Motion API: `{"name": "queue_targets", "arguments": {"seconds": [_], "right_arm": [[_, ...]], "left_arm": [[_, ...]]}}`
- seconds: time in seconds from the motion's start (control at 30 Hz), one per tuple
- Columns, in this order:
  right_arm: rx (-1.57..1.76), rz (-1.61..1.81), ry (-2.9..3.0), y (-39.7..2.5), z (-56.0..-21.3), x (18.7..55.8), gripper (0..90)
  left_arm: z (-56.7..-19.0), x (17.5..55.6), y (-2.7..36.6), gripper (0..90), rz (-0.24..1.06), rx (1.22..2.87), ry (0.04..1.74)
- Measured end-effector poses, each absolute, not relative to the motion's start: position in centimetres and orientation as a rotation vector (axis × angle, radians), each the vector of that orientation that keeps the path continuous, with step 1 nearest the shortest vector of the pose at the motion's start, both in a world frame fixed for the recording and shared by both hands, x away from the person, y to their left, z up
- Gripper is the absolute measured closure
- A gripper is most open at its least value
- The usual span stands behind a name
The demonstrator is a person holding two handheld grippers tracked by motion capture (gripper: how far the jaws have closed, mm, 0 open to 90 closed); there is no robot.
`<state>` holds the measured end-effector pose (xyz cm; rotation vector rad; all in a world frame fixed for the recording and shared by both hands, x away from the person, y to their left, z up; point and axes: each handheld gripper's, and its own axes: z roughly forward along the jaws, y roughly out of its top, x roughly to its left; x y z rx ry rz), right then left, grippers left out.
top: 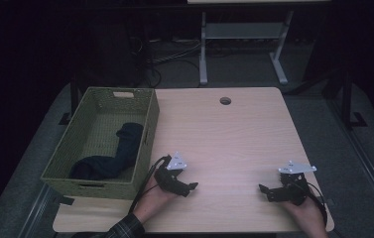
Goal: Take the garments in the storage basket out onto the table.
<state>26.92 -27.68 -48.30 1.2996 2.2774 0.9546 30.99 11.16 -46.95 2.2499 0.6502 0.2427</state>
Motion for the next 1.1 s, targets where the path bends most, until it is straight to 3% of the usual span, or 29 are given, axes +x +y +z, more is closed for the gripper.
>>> {"name": "queue_targets", "arguments": {"seconds": [1.1], "right_arm": [[1.300,0.955,2.277,-27.7,-48.3,26.9,1.9]], "left_arm": [[-44.8,31.2,11.8,13.8,0.201,2.175,0.609]]}}
